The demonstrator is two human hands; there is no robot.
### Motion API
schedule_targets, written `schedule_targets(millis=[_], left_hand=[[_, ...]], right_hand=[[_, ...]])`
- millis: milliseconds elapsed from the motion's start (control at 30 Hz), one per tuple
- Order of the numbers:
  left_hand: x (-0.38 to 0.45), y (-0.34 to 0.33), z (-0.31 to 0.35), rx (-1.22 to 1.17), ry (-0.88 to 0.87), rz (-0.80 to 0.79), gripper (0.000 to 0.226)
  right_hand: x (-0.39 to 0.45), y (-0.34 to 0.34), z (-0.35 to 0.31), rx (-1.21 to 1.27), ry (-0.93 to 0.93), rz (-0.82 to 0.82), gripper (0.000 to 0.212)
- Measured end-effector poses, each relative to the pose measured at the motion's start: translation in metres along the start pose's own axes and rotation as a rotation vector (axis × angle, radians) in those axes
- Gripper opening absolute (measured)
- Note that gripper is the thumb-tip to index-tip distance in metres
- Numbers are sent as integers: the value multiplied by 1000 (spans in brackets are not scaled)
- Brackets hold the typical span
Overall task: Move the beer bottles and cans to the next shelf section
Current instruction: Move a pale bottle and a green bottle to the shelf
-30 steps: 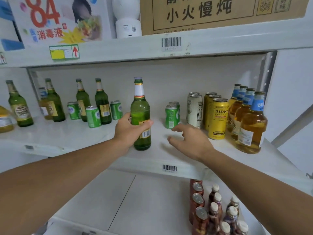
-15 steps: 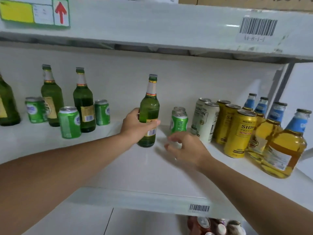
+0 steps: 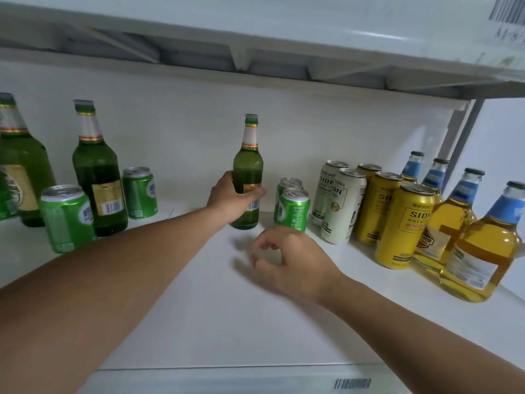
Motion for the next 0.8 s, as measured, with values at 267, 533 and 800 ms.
schedule_targets(millis=[267,533,800], left_hand=[[12,-11,-4,-42,40,-31,74],[2,4,-3,99,86,-141,72],[-77,75,0,424,33,-152,82]], right_hand=[[4,9,10,-1,-29,31,20],[1,15,13,-32,-69,8,45],[-8,18,1,15,-46,-10,69]])
Point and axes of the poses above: each hand's wrist, its own x-axis towards the middle knuckle, its own y-axis out of the back of the hand, z = x × y, the point moved 4 cm from there along x, towards the middle knuckle, and after that the axes turned 13 degrees about -x, right-handed, at the moved point
